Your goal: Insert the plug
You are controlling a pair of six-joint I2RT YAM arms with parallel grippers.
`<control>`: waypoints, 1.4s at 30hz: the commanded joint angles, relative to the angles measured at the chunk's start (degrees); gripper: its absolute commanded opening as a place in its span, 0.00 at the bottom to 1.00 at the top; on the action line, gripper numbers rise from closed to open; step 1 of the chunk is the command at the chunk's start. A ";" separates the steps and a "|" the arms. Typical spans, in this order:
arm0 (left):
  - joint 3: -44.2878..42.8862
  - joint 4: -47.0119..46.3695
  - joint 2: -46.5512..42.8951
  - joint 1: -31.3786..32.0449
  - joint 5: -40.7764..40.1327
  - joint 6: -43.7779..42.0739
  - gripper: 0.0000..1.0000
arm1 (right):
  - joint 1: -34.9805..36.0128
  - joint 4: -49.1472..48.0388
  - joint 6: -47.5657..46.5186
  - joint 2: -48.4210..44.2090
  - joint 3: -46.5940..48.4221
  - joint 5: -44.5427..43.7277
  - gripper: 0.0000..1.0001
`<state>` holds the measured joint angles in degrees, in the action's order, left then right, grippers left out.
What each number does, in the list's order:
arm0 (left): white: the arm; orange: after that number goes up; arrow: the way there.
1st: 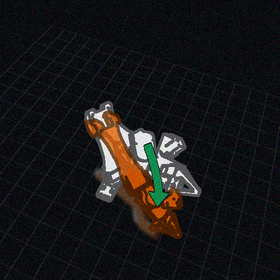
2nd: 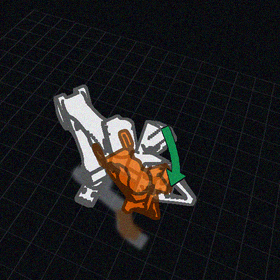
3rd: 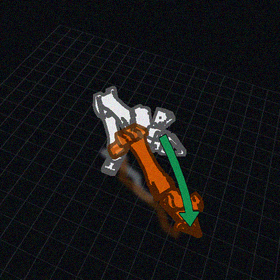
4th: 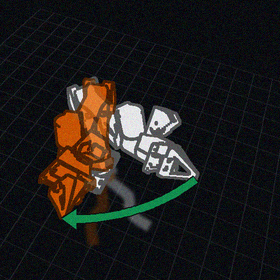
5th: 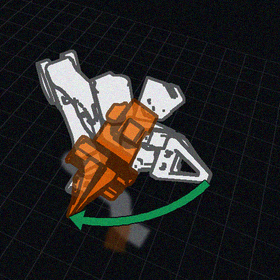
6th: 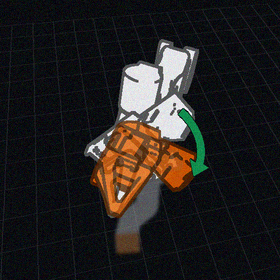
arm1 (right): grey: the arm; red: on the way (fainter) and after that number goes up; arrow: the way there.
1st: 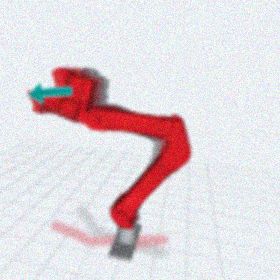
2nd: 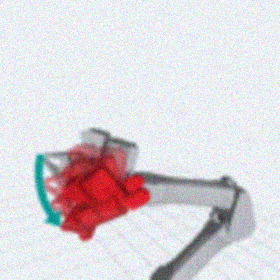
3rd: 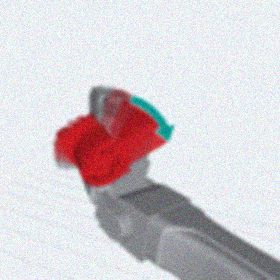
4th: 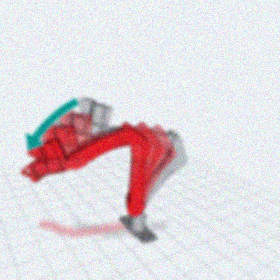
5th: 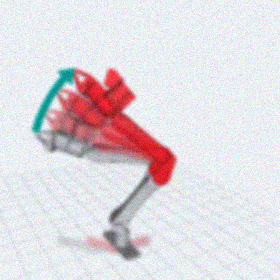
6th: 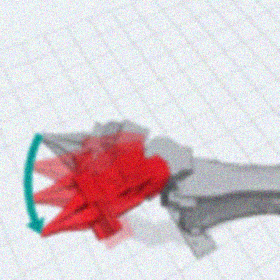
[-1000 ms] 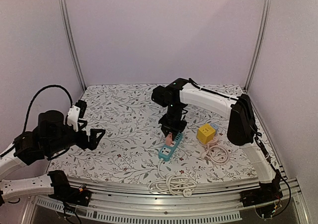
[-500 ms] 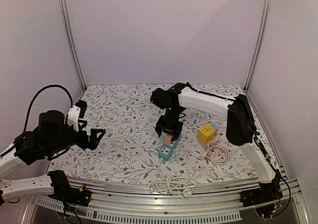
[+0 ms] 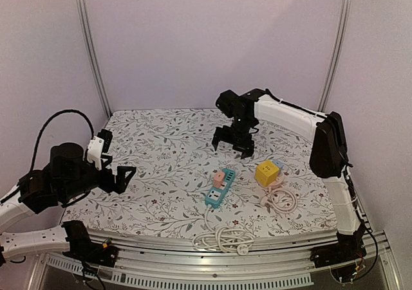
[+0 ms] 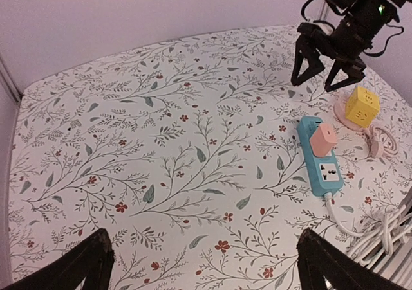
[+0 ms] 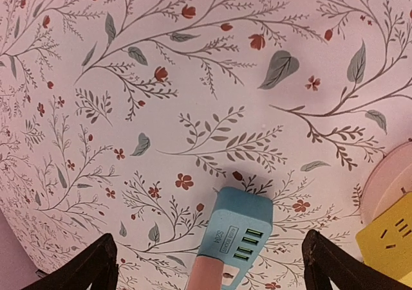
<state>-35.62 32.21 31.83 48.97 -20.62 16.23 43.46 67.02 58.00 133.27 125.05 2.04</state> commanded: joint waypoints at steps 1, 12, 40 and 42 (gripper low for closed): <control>0.20 -0.42 -0.16 -0.02 -1.21 -0.53 0.99 | -1.18 -4.81 -7.38 -5.80 -0.07 -4.13 0.99; 0.01 -0.04 0.50 0.20 -2.78 0.57 1.00 | -4.61 -19.99 -20.31 -10.82 0.59 -3.78 0.99; -0.51 0.66 2.21 1.90 -6.82 1.79 0.99 | -4.81 -39.01 -35.27 -32.13 -21.38 -12.59 0.99; -0.51 0.64 2.18 1.92 -7.37 1.74 0.99 | -4.86 -39.85 -34.97 -33.19 -21.99 -11.85 0.99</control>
<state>-35.62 32.38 34.13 50.15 -26.55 17.61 38.57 31.66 23.05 103.98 104.79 -12.67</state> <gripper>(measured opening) 0.994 0.989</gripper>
